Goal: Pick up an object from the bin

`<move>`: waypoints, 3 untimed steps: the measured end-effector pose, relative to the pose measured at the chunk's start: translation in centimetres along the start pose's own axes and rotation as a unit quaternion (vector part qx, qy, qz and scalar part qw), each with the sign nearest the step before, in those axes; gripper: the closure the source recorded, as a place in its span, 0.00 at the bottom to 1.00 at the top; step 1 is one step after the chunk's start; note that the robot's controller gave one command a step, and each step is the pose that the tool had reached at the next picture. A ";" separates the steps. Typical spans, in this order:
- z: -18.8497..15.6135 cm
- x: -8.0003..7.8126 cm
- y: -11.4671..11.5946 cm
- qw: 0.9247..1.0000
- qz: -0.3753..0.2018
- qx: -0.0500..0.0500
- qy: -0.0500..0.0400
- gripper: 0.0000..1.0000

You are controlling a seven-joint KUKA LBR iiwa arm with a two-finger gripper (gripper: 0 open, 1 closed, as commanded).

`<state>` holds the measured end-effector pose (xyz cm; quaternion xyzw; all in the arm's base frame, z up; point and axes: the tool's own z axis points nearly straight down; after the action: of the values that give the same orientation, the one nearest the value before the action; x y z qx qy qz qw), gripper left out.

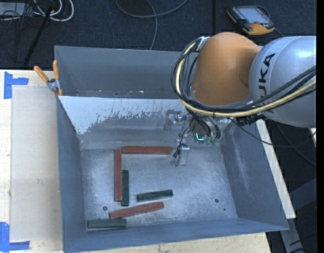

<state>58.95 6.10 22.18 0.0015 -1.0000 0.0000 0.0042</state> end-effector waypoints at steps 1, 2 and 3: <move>-0.5 -0.1 0.0 1.000 0.001 -0.001 -0.004 0.00; -0.3 -0.2 0.0 1.000 0.001 -0.001 -0.005 0.00; 3.8 3.1 -0.1 0.998 -0.064 0.000 -0.001 0.00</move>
Offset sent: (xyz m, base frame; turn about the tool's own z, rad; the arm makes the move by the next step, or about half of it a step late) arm 0.0202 0.0107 -0.1410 0.0336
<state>55.81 6.01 18.43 0.0655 -0.9978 0.0002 0.0034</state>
